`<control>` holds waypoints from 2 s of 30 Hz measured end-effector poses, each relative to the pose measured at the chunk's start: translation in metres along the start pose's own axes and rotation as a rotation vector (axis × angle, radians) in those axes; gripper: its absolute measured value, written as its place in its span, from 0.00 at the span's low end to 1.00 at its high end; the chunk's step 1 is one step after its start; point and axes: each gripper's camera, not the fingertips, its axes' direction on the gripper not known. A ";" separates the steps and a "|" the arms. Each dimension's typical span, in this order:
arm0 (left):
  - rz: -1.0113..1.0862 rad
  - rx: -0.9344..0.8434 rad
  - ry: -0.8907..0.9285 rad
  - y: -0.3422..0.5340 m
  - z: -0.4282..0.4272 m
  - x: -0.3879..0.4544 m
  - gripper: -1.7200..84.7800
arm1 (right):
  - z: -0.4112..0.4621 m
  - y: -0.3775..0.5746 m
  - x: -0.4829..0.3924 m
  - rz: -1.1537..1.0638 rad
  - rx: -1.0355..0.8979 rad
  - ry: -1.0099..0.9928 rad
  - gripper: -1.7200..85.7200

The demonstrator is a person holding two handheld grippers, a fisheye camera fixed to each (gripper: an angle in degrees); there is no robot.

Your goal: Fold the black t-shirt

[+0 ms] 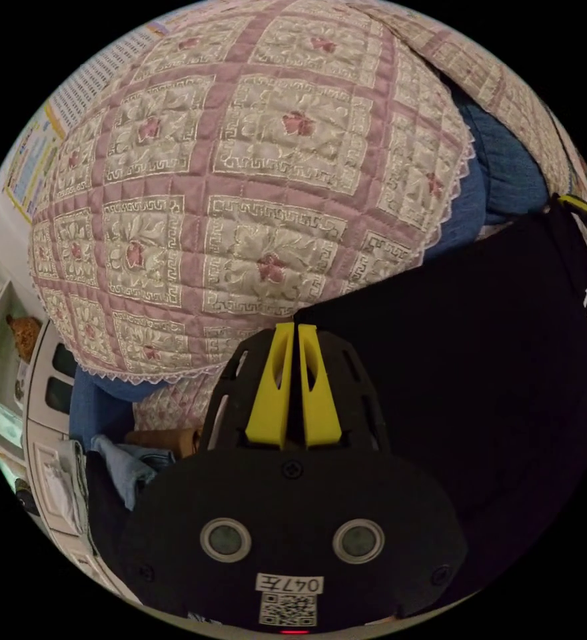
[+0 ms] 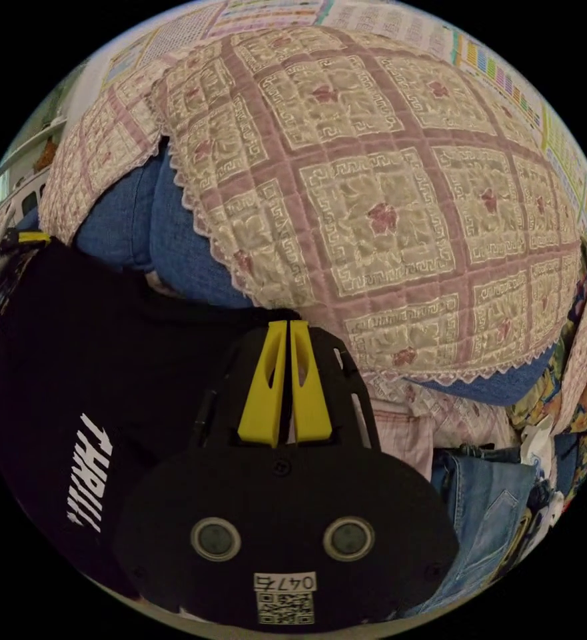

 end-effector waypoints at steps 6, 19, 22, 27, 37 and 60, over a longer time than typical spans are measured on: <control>-0.019 -0.057 0.044 0.023 0.012 -0.018 0.01 | 0.026 0.026 0.006 -0.044 -0.065 -0.022 0.01; -0.191 -0.139 0.206 0.102 -0.025 -0.116 0.13 | 0.038 0.065 0.071 0.112 -0.243 -0.226 0.10; -0.342 -0.087 0.331 0.149 -0.052 -0.177 0.17 | 0.005 0.090 0.100 0.207 -0.120 -0.248 0.13; -0.436 0.043 0.270 0.240 -0.140 -0.245 0.17 | -0.088 0.170 0.145 0.316 0.104 -0.196 0.13; -0.410 0.411 0.457 0.578 -0.427 -0.246 0.14 | -0.267 0.425 0.116 0.353 0.088 -0.209 0.09; -1.085 0.341 0.825 0.979 -0.505 -0.354 0.14 | -0.299 0.725 0.125 0.707 0.110 -0.574 0.01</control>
